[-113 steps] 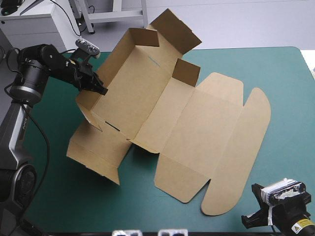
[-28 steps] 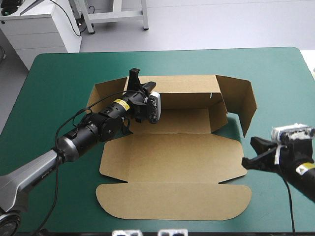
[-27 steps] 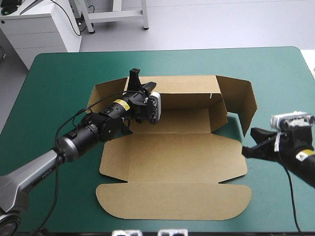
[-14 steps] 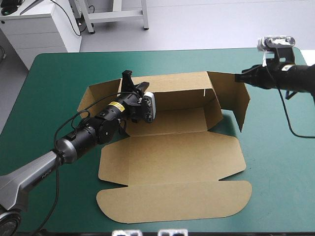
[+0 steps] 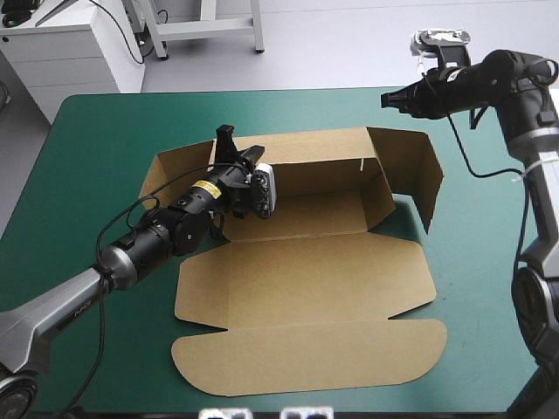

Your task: Fold the box

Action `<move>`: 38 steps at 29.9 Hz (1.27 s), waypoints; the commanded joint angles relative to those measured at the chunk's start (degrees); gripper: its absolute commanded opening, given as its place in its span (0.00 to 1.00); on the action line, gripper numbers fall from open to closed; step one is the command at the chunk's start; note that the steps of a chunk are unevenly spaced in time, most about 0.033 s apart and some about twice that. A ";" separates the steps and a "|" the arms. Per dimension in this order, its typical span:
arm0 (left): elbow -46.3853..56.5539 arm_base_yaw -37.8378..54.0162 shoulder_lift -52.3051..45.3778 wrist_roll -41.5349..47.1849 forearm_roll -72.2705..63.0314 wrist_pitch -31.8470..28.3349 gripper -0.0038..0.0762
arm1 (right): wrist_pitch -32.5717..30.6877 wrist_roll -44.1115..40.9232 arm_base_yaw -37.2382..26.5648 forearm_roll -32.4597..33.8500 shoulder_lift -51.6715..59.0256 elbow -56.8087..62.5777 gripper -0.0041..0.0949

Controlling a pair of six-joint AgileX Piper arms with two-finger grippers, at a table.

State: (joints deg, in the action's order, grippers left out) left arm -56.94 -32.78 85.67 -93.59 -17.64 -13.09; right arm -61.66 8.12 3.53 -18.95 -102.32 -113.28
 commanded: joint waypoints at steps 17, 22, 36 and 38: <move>-1.69 -0.02 -2.28 0.64 -0.28 -3.22 0.04 | -7.79 -4.42 -0.02 3.26 -8.06 -10.69 0.04; -1.69 -0.02 -2.28 0.64 -0.28 -3.22 0.04 | -9.94 -4.74 -0.02 3.26 -7.95 -10.21 0.04; -1.69 -0.02 -2.28 0.64 -0.69 -3.67 0.04 | -9.94 -1.71 -0.02 2.51 -2.70 -0.01 0.02; -1.69 -0.02 -2.28 0.64 -0.69 -3.67 0.04 | -9.94 -1.07 -0.02 2.51 -1.16 1.70 0.02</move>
State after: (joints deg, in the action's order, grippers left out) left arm -56.94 -32.78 85.67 -93.59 -17.64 -12.43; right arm -70.15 5.37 3.52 -15.14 -108.51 -112.22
